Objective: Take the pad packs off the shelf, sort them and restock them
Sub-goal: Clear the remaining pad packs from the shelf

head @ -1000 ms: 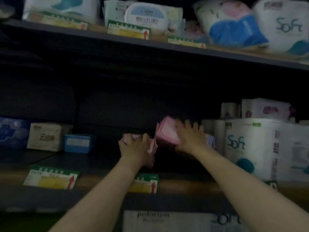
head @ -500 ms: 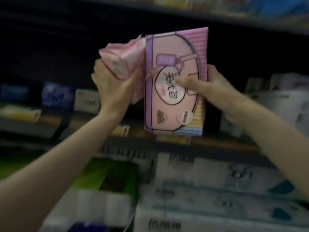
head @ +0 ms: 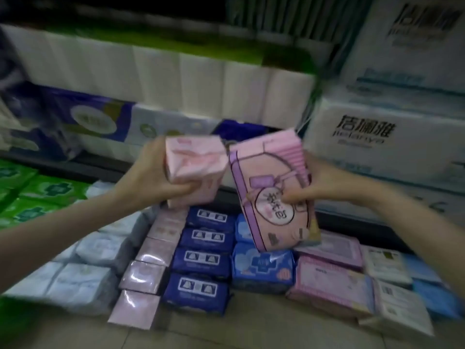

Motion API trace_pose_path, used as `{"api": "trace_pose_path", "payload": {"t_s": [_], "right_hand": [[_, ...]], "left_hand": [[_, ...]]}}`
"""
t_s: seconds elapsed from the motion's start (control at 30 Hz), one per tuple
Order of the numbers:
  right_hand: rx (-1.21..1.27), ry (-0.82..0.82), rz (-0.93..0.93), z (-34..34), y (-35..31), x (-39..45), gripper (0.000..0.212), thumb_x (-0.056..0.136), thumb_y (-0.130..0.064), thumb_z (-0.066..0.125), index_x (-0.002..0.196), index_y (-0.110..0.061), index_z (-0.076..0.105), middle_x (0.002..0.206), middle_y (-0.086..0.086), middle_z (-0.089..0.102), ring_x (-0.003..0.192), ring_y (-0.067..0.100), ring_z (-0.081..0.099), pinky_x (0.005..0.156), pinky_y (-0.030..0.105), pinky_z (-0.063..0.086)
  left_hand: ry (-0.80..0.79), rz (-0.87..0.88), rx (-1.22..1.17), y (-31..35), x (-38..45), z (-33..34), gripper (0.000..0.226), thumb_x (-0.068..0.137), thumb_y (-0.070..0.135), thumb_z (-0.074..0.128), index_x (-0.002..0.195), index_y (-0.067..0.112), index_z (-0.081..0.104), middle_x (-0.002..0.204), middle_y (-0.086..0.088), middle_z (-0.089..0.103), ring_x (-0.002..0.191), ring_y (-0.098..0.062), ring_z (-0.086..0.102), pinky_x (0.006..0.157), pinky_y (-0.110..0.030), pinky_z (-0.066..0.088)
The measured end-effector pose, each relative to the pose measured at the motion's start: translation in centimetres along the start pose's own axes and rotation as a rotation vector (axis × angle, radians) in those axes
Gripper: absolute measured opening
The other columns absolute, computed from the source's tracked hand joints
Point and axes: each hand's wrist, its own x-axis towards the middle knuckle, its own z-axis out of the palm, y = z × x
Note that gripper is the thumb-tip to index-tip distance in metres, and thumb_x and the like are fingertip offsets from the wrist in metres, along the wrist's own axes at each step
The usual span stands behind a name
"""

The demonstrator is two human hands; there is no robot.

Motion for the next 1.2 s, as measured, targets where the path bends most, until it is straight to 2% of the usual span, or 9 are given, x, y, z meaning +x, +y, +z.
{"api": "trace_pose_path", "payload": {"t_s": [0.03,0.1,0.23,0.43,0.57,0.7,0.9,1.0,1.2], "right_hand": [[0.021,-0.011,0.067,1.4,1.4,0.4,0.068,0.068,-0.025,0.083,0.122,-0.025,0.041,0.112,-0.014,0.058,0.095,-0.007,0.057,0.077,0.007,0.046],[0.093,-0.015,0.204,3.6,4.3,0.7,0.054,0.074,-0.018,0.078,0.108,-0.029,0.037,0.098,-0.018,0.054,0.083,-0.008,0.054,0.064,0.002,0.045],[0.227,0.035,0.411,7.0,9.2,0.0,0.073,0.072,-0.03,0.079,0.128,-0.028,0.032,0.124,0.0,0.053,0.103,0.019,0.058,0.073,0.039,0.058],[0.396,0.084,0.426,6.2,11.5,-3.3,0.081,0.077,-0.02,0.075,0.139,-0.035,0.024,0.121,-0.003,0.058,0.098,0.015,0.064,0.083,0.04,0.055],[-0.085,-0.004,0.307,2.9,11.9,-4.4,0.099,0.07,-0.025,0.082,0.147,-0.032,0.019,0.143,-0.009,0.039,0.124,0.006,0.04,0.099,0.015,0.031],[-0.494,-0.158,0.37,1.2,11.7,-6.6,0.1,0.065,-0.042,0.081,0.145,-0.035,0.022,0.134,-0.003,0.042,0.118,0.018,0.045,0.096,0.025,0.036],[-0.51,-0.482,0.433,6.5,13.7,-13.7,0.111,0.067,-0.049,0.078,0.149,-0.025,0.006,0.15,-0.001,0.026,0.13,0.019,0.035,0.111,0.036,0.03],[-0.723,-0.44,0.34,11.2,16.3,-15.5,0.108,0.071,-0.049,0.074,0.149,-0.022,0.003,0.149,0.004,0.024,0.129,0.024,0.03,0.109,0.038,0.025],[-0.837,-0.148,0.186,15.4,20.2,-14.6,0.09,0.078,-0.042,0.068,0.146,-0.019,0.013,0.142,0.009,0.028,0.126,0.027,0.031,0.106,0.039,0.03]], "left_hand": [[-0.112,-0.145,0.022,-0.7,-0.8,0.9,0.065,0.058,0.051,0.079,0.109,0.016,0.06,0.097,0.012,0.066,0.094,-0.004,0.064,0.075,-0.017,0.051],[-0.349,-0.411,0.075,-1.8,-1.3,3.0,0.062,0.056,0.056,0.081,0.106,0.027,0.058,0.093,0.017,0.064,0.088,-0.004,0.063,0.07,-0.014,0.048],[-0.697,-0.596,0.085,-3.1,-0.2,7.5,0.035,0.073,0.044,0.075,0.098,0.023,0.064,0.096,0.004,0.068,0.085,-0.01,0.064,0.075,-0.025,0.051],[-0.876,-0.574,0.087,-3.0,1.6,11.9,0.038,0.073,0.04,0.075,0.102,0.02,0.062,0.096,0.003,0.068,0.089,-0.012,0.065,0.083,-0.028,0.052],[-0.957,-0.457,0.132,-2.1,2.7,14.1,0.03,0.076,0.038,0.074,0.098,0.023,0.06,0.096,0.005,0.067,0.087,-0.009,0.064,0.078,-0.023,0.051],[-1.028,-0.403,0.143,-0.7,3.6,16.4,0.039,0.071,0.044,0.078,0.099,0.023,0.059,0.102,0.003,0.067,0.091,-0.012,0.064,0.085,-0.028,0.052],[-1.169,-0.334,0.295,1.4,2.7,20.5,0.066,0.05,0.057,0.079,0.099,0.021,0.053,0.101,0.004,0.061,0.093,-0.014,0.061,0.084,-0.029,0.05],[-1.18,-0.302,0.36,2.2,2.6,22.0,0.044,0.071,0.045,0.077,0.095,0.023,0.048,0.099,0.006,0.055,0.095,-0.015,0.057,0.085,-0.028,0.046],[-1.197,-0.332,0.4,3.1,2.8,22.9,0.046,0.071,0.046,0.076,0.1,0.022,0.05,0.099,0.007,0.058,0.096,-0.016,0.059,0.085,-0.028,0.046]]}}
